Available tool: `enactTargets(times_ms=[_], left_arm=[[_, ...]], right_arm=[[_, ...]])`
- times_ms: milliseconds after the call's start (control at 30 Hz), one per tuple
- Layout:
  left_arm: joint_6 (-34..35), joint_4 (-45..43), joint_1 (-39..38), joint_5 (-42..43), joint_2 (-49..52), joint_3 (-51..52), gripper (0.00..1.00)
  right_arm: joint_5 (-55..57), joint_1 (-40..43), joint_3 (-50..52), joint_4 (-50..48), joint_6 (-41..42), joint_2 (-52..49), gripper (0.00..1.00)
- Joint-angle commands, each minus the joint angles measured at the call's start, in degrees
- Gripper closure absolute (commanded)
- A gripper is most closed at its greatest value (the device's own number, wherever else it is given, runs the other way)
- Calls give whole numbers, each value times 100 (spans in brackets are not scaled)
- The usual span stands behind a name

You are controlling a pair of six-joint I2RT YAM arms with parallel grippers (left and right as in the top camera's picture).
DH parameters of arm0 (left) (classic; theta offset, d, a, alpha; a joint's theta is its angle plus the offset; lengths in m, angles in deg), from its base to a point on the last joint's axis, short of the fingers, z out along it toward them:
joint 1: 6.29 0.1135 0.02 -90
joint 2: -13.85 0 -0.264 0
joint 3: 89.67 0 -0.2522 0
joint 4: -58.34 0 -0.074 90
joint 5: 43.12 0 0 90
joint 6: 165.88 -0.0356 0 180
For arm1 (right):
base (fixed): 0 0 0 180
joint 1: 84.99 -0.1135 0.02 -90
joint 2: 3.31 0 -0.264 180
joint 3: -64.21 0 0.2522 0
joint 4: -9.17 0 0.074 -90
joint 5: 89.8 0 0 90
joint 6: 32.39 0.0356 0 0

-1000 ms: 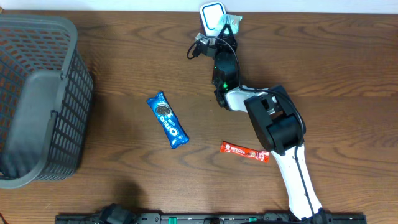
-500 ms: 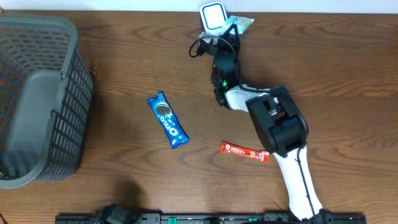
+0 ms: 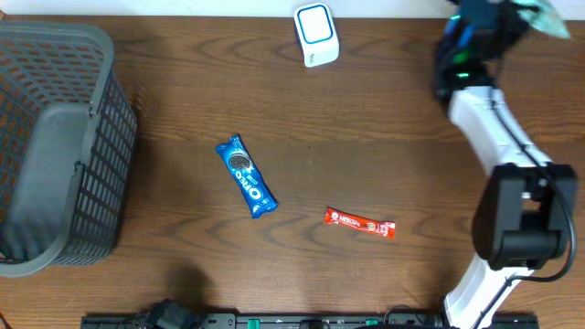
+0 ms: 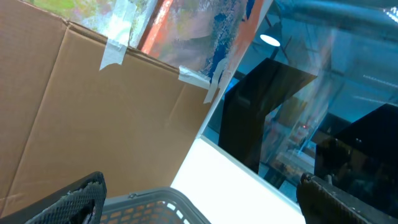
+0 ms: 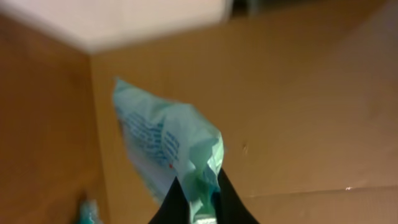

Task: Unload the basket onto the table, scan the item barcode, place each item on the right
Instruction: 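Carry the wipes pack to the right edge and release it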

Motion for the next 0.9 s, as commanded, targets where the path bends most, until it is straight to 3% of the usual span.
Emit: enactTargets(times_ms=[0, 100, 233, 467, 600, 767, 800, 833, 867], left_arm=[[50, -20, 24, -13, -55, -4, 2], [50, -20, 24, -13, -55, -4, 2], [48, -20, 24, -13, -55, -4, 2], [50, -20, 24, -13, -55, -4, 2], [50, -20, 24, -13, -55, -4, 2], [50, -20, 24, -13, -55, -4, 2], [50, -20, 24, -13, -55, -4, 2], [48, -20, 24, -13, -55, -4, 2], [50, -20, 24, -13, -55, -4, 2]], right_arm=[[205, 546, 61, 1121, 1784, -127, 99], [-22, 1075, 116, 2555, 3191, -155, 99], [-260, 1816, 227, 3307, 4262, -184, 99], [-1005, 2601, 472, 3436, 4321, -184, 98], [-1215, 2726, 566, 3434, 4325, -184, 85], [-1209, 2715, 566, 3392, 4323, -184, 83], [-1187, 2697, 566, 3421, 4323, -184, 65], [-1163, 2656, 566, 3453, 4323, -177, 25], [-1128, 2586, 566, 3467, 4328, -166, 4]])
